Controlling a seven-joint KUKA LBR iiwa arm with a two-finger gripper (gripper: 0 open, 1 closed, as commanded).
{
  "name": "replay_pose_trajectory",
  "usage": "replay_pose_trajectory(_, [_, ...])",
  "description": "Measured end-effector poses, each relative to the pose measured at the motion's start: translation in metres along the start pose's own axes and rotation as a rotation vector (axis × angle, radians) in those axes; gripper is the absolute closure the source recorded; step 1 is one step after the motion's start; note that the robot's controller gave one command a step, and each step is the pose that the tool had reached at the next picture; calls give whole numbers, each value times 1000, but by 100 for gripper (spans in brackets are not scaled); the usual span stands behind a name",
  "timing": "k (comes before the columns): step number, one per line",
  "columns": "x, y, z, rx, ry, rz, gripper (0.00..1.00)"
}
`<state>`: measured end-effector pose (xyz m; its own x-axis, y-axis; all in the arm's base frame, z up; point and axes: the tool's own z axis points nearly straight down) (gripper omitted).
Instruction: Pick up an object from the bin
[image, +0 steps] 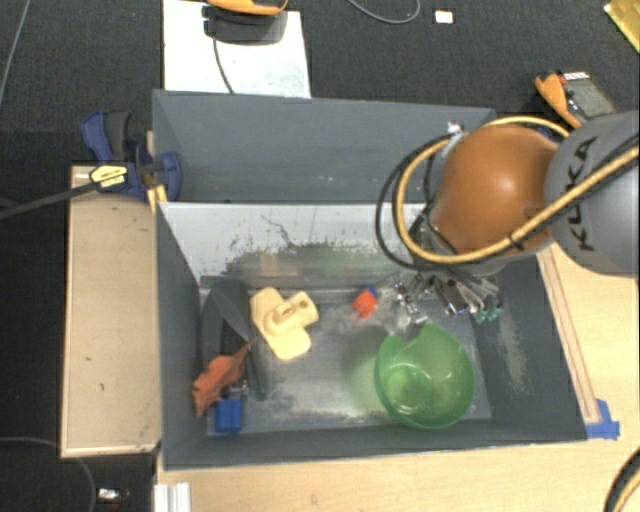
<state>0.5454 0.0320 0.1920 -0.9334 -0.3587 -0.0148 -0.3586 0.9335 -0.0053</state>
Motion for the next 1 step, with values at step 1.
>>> replay_pose_trajectory(1, [-28,7,31,-3,9,25,100])
